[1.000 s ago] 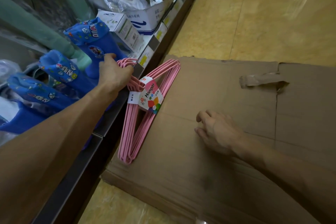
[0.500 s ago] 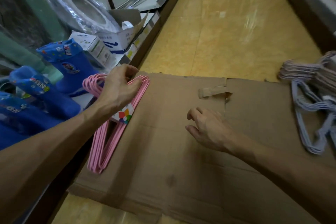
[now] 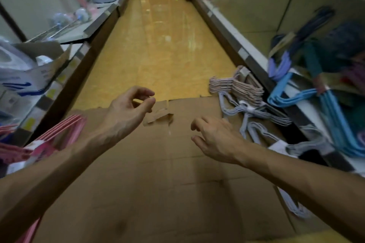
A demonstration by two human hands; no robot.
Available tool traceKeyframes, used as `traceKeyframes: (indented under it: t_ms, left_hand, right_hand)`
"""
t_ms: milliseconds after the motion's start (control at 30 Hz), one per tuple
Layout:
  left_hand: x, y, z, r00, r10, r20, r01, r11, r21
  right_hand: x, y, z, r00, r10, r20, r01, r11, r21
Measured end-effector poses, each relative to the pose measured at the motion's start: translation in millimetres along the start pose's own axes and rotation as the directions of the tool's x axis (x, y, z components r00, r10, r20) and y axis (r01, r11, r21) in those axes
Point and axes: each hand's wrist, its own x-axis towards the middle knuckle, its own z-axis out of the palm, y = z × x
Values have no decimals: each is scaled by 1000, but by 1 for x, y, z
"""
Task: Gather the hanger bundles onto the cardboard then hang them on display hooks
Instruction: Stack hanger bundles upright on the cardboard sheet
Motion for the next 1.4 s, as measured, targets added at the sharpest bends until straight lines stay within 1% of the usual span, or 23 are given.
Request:
traceKeyframes:
  t_ms: [100,267,400,533,733,833,933,1033,1133,1200,1233,1300,1367,1400]
  left_hand:
    - [10,21,29,999,37,15,-36,997,-69]
    - [19,55,82,993,76,87,-58,978,-198]
    - [19,85,125,975,147,164,-104,964,-245]
    - [16,119,165,955,211,206,-138,938,-319]
    - [5,157,213,912,300,281,-181,906,-382]
    - [-3,170,231,884,347,313,-206,891,-405]
    - [-13,179,245,866,355,352,-174,874,-454]
    - [-23,194,258,851,352,390,-124,856,-502]
    - [-31,210,275,842,344,415,-86,845,-528]
    - [-40,223,289,834,343,432,-68,841,-537]
    - [-45,227,296,827,346,444,-64,841,-538]
    - [-55,235,308,804,361,473,-61,840,-539]
    - [-66,241,319,778,382,499,-58,834,-549]
    - [-71,244,323,768,389,508,-55,831,-554]
  right_hand:
    - [-18,23,-13,997,76,-25,-76,997,-18]
    - [-61,64,-34,978,186,-89,-192,979,-65]
    - [-103,96,-49,948,293,-124,-304,949,-81]
    - [-140,122,-59,906,399,-139,-414,905,-98]
    - [-185,142,-73,864,477,-160,-493,866,-81]
    - [-207,148,-89,836,505,-214,-525,850,-45]
    - [-228,160,-104,789,543,-286,-571,821,-17]
    - [-250,176,-118,724,603,-334,-645,764,-18]
    - [-277,189,-128,649,668,-364,-705,708,42]
    - [-301,197,-131,585,715,-384,-745,660,94]
    - [-315,202,-131,544,738,-400,-767,630,119]
    - [-342,208,-132,440,789,-429,-835,535,130]
    - [-371,215,-132,326,836,-441,-895,423,140]
    - [-386,218,-131,254,875,-412,-923,346,167]
